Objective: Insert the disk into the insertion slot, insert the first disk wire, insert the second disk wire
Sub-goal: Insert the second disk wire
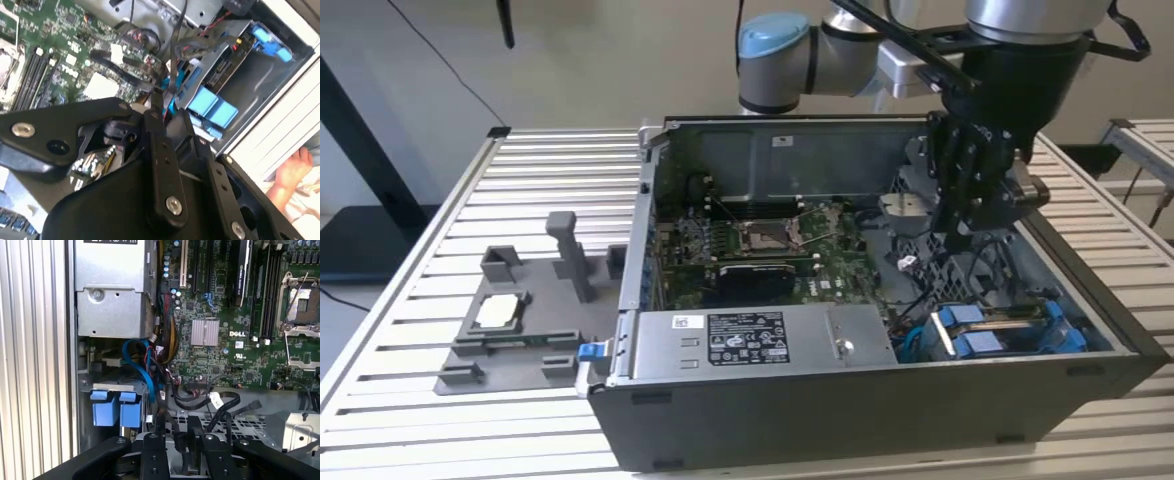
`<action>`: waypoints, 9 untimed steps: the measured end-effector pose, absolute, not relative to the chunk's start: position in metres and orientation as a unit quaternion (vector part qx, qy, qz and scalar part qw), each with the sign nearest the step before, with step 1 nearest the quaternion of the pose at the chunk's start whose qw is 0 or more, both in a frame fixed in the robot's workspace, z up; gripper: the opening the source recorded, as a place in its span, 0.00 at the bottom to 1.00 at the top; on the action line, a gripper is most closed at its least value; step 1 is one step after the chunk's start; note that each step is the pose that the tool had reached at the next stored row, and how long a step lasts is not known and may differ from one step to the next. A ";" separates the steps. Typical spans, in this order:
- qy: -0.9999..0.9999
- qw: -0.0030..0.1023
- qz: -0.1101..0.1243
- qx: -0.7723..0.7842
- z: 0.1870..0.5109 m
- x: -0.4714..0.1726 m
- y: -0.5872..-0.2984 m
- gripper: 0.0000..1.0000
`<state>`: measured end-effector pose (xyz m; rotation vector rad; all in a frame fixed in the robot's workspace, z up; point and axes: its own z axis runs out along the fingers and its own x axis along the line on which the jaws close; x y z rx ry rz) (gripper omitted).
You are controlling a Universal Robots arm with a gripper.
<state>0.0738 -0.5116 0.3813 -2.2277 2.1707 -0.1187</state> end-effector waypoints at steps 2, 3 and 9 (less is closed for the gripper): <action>0.697 0.014 -0.038 -0.716 0.381 0.074 -0.509 0.32; 0.697 0.014 -0.038 -0.716 0.381 0.074 -0.508 0.32; 0.697 0.014 -0.038 -0.716 0.381 0.076 -0.507 0.32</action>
